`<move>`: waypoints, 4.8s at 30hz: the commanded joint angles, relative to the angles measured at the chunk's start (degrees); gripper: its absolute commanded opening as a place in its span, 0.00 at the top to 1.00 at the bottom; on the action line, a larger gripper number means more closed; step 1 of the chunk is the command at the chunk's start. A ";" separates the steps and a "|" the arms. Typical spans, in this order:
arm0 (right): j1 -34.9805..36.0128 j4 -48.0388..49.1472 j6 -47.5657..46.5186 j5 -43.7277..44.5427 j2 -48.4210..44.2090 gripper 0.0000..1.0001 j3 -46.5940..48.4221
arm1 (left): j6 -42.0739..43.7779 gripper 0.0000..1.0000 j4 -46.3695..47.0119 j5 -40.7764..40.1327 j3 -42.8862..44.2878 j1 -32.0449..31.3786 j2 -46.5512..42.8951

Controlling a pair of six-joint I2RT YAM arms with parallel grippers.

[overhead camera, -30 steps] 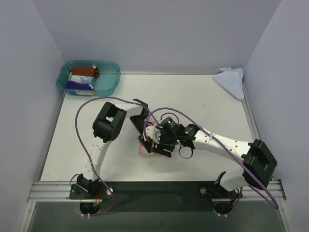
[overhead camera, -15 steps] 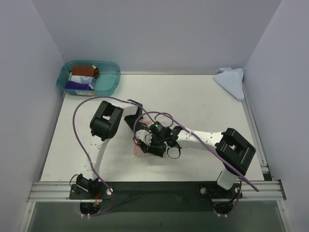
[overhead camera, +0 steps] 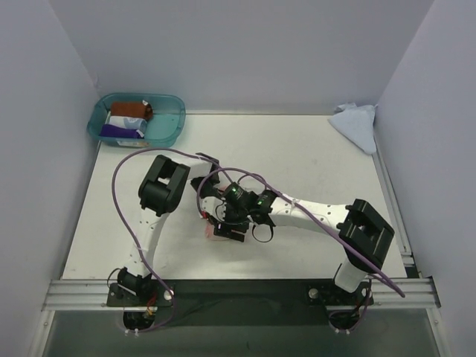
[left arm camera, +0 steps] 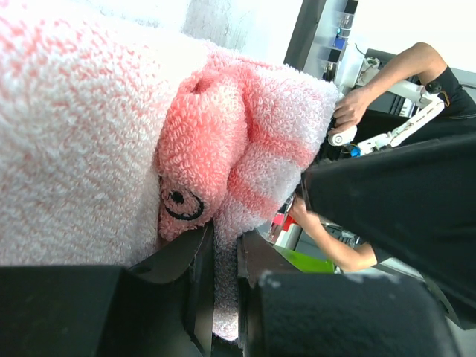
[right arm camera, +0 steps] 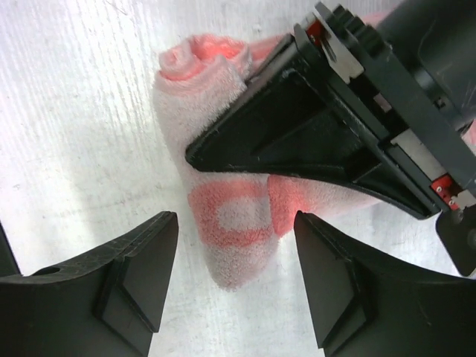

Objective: Roll the towels
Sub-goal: Roll the towel

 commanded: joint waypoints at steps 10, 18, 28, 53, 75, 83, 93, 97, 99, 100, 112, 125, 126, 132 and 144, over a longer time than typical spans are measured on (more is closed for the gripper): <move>0.34 -1.76 -0.84 -3.11 8.22 0.64 0.80 | 6.14 0.93 8.18 -9.47 1.16 0.28 3.05; -0.89 -5.71 1.19 -10.31 8.48 1.00 0.79 | 9.56 0.66 8.35 -0.60 -2.26 4.84 -2.66; -3.61 -14.41 3.64 -17.86 14.37 1.00 5.44 | 11.06 0.50 10.55 7.85 -8.33 20.74 -14.26; -12.05 -24.87 7.17 -33.53 35.38 1.00 21.10 | 11.59 0.29 59.14 -24.10 -60.18 6.38 -83.95; -14.60 -26.28 5.58 -32.74 36.53 1.00 23.03 | 16.34 0.49 67.16 -35.48 -63.09 -15.37 -67.98; -15.48 -26.02 6.20 -31.95 36.00 0.75 23.65 | 17.04 0.85 60.14 -34.25 -61.16 -15.37 -65.86; -28.74 -24.79 7.61 -28.08 19.58 0.43 23.74 | 14.75 1.00 44.68 -28.72 -53.17 -14.66 -54.63; -34.10 -23.47 7.25 -27.81 9.49 0.46 19.09 | 14.84 1.00 39.39 -24.33 -47.55 -12.03 -48.47; -36.74 -22.86 6.99 -27.47 4.31 0.48 15.40 | 15.45 1.00 35.79 -22.66 -43.24 -9.40 -43.74; -37.36 -22.51 6.90 -27.38 2.62 0.48 14.17 | 15.89 1.00 34.30 -21.78 -41.49 -8.43 -42.06; -31.42 -20.49 7.00 -20.89 -15.67 0.50 -1.65 | 20.38 1.00 15.40 -12.99 -14.86 4.41 -13.75; -2.49 -10.12 -1.27 2.67 -9.71 0.43 -1.14 | 22.13 1.00 7.22 -11.84 -6.40 5.20 -3.72; -0.21 -8.54 -2.23 3.38 -8.75 0.42 -0.27 | 22.22 1.00 6.95 -11.58 -5.88 5.29 -3.11; 2.53 -3.10 -4.34 3.38 0.48 0.37 3.96 | 22.93 0.99 5.02 -11.75 -3.68 5.99 -1.35; 2.36 -0.18 -8.13 -1.87 9.98 0.71 4.49 | 23.19 0.96 4.49 -10.87 -2.00 6.43 -0.91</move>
